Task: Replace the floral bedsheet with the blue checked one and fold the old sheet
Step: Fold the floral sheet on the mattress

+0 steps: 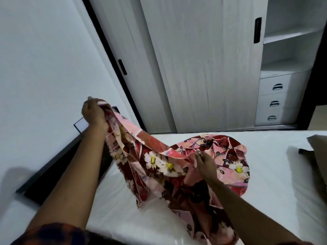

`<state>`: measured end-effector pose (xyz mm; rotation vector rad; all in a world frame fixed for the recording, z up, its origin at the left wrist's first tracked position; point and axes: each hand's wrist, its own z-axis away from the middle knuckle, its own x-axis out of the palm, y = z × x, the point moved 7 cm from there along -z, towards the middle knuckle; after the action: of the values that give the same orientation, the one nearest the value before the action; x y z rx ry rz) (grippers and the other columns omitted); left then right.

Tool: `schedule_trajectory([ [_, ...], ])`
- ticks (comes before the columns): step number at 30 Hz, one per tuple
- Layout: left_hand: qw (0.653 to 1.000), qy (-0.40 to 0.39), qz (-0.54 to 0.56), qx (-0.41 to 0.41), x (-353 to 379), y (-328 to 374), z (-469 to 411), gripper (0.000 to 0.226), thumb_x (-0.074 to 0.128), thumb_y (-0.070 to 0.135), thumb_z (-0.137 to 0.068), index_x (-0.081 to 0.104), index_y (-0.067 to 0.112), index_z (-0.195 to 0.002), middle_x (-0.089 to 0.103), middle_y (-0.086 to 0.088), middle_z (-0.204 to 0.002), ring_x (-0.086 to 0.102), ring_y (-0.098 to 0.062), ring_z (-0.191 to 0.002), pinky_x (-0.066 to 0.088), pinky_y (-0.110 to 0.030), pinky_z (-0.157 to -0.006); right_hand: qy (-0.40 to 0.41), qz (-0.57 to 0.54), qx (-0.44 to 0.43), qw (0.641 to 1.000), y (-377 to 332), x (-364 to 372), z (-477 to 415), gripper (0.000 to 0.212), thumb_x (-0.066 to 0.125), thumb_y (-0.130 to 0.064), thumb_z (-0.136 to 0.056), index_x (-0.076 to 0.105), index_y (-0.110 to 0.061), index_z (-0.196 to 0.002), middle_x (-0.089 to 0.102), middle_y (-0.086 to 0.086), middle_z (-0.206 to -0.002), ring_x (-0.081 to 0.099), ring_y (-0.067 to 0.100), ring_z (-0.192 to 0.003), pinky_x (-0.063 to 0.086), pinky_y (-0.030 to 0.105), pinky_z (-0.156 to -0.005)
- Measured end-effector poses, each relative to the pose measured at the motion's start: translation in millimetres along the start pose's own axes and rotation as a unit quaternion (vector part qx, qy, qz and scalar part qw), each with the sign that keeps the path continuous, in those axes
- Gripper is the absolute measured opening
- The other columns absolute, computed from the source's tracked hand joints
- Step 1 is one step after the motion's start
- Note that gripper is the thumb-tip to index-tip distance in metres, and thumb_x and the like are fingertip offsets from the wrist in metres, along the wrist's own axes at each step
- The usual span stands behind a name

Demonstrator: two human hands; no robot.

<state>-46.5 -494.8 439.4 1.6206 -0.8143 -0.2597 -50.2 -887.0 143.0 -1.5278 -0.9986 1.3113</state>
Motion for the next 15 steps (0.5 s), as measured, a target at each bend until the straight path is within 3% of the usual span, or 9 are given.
schedule_trajectory([
  [2,0.996,-0.017,-0.067,0.06,7,-2,15,0.035,0.045,0.037,-0.096,0.061,0.019,-0.071,0.07,-0.015,-0.085,0.069,-0.03,-0.079,0.056,-0.036,-0.072,-0.045,0.043,-0.07,0.996,-44,17,-13,0.04,0.051,-0.06,-0.094,0.069,-0.024,-0.095,0.071,-0.006,-0.083,0.066,0.014,-0.076,0.058,0.038,-0.071],
  [4,0.992,-0.032,-0.081,0.087,11,-5,29,0.033,0.041,0.032,-0.1,0.058,0.017,-0.075,0.069,-0.013,-0.084,0.068,-0.027,-0.077,0.056,-0.034,-0.073,-0.1,0.092,-0.133,0.982,-77,30,-18,0.031,0.066,-0.054,-0.089,0.07,-0.024,-0.095,0.071,-0.01,-0.084,0.066,0.008,-0.074,0.056,0.031,-0.067],
  [7,0.997,-0.023,-0.063,0.042,5,-19,26,0.031,0.04,0.029,-0.101,0.054,0.018,-0.075,0.067,-0.006,-0.08,0.066,-0.021,-0.075,0.059,-0.036,-0.078,-0.204,0.201,-0.159,0.945,-69,45,-10,0.03,0.076,-0.04,-0.085,0.069,-0.026,-0.111,0.072,-0.009,-0.1,0.069,0.009,-0.086,0.056,0.03,-0.076],
  [9,0.997,-0.002,-0.073,0.006,-6,-35,14,0.032,0.041,0.031,-0.101,0.055,0.019,-0.074,0.067,-0.006,-0.083,0.065,-0.022,-0.078,0.059,-0.041,-0.084,-0.244,0.278,-0.139,0.919,-26,46,2,0.037,0.073,-0.036,-0.086,0.064,-0.03,-0.121,0.072,-0.007,-0.104,0.07,0.013,-0.089,0.056,0.03,-0.076],
  [13,0.997,0.024,-0.049,-0.058,-21,-78,10,0.038,0.034,0.018,-0.106,0.058,0.009,-0.077,0.068,-0.004,-0.064,0.066,-0.022,-0.064,0.056,-0.032,-0.066,-0.298,0.357,0.009,0.885,108,35,42,0.042,0.067,-0.037,-0.08,0.064,-0.029,-0.121,0.067,0.0,-0.119,0.065,0.022,-0.107,0.053,0.03,-0.081],
  [15,0.991,0.047,-0.078,-0.094,-35,-109,0,0.039,0.032,0.023,-0.106,0.064,0.0,-0.109,0.074,-0.014,-0.1,0.071,-0.029,-0.092,0.056,-0.037,-0.077,-0.253,0.345,0.076,0.901,154,20,63,0.041,0.061,-0.042,-0.076,0.065,-0.029,-0.115,0.06,0.002,-0.127,0.065,0.027,-0.109,0.055,0.036,-0.08],
])
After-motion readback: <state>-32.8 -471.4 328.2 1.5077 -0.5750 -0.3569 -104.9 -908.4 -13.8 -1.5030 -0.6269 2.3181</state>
